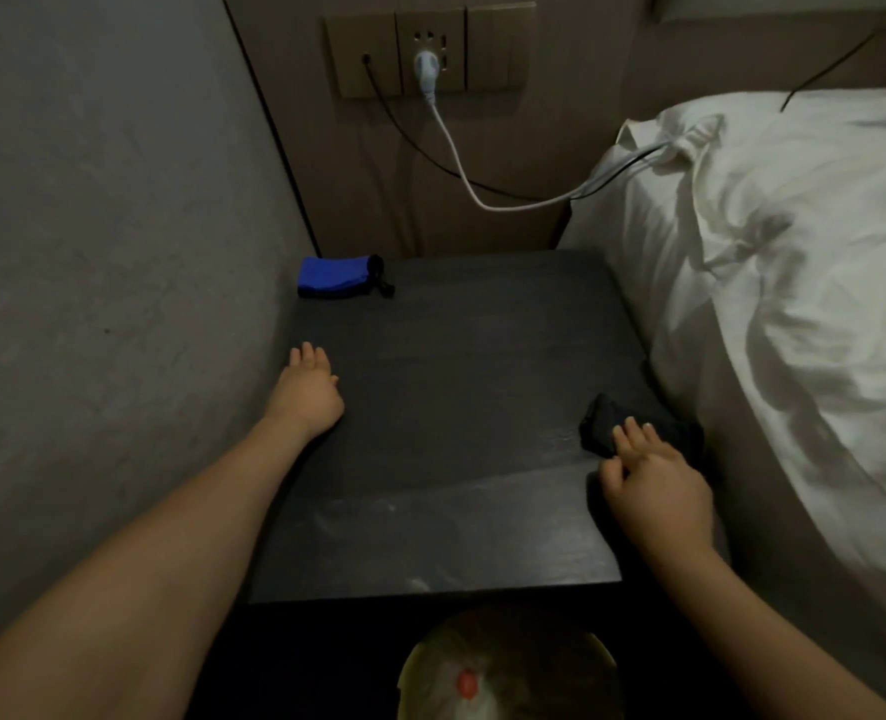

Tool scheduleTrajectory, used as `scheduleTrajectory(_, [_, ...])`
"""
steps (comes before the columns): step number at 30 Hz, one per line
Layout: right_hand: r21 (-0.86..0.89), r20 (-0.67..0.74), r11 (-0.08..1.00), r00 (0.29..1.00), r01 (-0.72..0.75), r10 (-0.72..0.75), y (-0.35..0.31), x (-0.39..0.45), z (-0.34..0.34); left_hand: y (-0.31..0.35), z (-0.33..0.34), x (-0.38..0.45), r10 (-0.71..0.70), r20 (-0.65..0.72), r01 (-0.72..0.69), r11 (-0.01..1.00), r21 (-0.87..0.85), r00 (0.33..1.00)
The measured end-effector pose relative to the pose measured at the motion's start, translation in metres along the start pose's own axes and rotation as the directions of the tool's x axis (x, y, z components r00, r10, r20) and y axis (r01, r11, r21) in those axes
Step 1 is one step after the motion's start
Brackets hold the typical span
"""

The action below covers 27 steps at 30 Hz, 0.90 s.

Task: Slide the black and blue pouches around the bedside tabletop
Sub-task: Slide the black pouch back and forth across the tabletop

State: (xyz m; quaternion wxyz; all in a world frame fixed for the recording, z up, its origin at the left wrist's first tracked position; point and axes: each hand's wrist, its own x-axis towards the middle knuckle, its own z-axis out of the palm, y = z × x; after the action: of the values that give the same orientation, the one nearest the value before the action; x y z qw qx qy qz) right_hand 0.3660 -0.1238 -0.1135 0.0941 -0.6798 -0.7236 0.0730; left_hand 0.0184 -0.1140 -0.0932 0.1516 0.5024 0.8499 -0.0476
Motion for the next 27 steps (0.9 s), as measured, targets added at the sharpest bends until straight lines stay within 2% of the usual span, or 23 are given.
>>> scheduleTrajectory(6, [-0.032,-0.003,0.999,1.000,-0.003,0.003,-0.010,-0.013,-0.001,-0.001,0.004,-0.023,0.082,0.042,-0.080,0.996,-0.047,0.996])
scheduleTrajectory(9, [-0.022,-0.035,1.000,0.999,0.016,-0.016,-0.020,-0.026,0.007,-0.006,-0.005,-0.024,0.081,0.128,-0.066,0.991,-0.117,0.989])
scheduleTrajectory(13, [-0.013,0.036,1.000,0.999,0.029,-0.028,-0.045,-0.037,0.008,-0.007,-0.018,-0.018,0.029,0.147,-0.007,0.989,-0.147,0.989])
scheduleTrajectory(15, [-0.021,0.050,0.998,0.997,0.067,-0.065,-0.063,-0.043,0.010,-0.007,-0.021,-0.018,0.018,0.177,0.008,0.989,-0.147,0.984])
scheduleTrajectory(20, [0.042,0.119,0.980,0.972,0.197,-0.201,-0.119,-0.060,0.025,-0.007,-0.022,-0.018,0.089,0.244,-0.072,0.994,-0.080,0.966])
scheduleTrajectory(27, [0.156,0.161,0.901,0.890,0.405,-0.427,-0.210,-0.086,0.046,-0.010,-0.022,-0.017,0.101,0.269,-0.073,0.991,-0.115,0.958])
